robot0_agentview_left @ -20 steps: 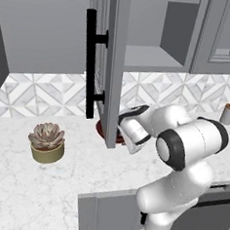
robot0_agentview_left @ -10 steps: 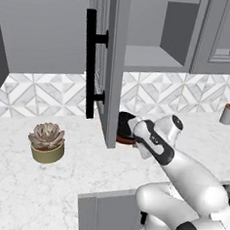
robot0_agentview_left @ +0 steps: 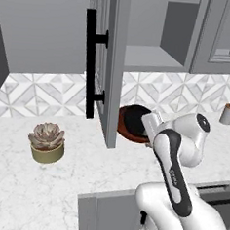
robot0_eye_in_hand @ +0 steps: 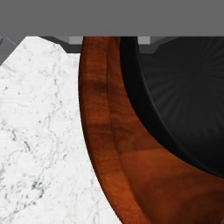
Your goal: Pick up the bowls on the counter and stack them on top of one another in the open cabinet. Place the smaller bowl on top of the larger bowl.
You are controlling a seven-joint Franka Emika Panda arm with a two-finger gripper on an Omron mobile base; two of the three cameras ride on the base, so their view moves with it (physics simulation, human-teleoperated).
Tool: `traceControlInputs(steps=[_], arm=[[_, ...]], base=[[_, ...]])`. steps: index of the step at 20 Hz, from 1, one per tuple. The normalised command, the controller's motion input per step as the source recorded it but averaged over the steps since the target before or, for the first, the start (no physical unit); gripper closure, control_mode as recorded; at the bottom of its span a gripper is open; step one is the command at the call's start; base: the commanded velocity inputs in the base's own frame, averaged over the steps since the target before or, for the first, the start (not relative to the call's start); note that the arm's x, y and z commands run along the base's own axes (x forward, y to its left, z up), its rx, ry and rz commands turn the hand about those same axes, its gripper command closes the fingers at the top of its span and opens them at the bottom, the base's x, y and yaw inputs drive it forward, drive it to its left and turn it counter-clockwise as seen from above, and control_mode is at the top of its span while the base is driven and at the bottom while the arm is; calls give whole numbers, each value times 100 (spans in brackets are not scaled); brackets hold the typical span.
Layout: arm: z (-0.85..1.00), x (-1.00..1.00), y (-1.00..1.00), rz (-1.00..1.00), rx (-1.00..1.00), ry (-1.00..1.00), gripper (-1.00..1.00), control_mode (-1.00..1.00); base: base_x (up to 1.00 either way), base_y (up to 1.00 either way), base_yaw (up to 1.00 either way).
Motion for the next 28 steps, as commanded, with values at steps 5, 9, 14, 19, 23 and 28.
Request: traceControlInputs(steps=[5,9,14,19,23,28], arm=[[100,-46,-4,0,0,0,100,-100],[100,-4,0,0,-1,0,100,-100],[100,25,-1,0,-1,-2,100,-100],[100,53,-18,0,0,-16,100,-100],[91,74,-8,0,0,-16,100,-100],[4,100,0,0,0,3,100,-100]], base=[[0,0,0],[0,0,0],[0,0,0],[0,0,0],[0,0,0],[0,0,0]])
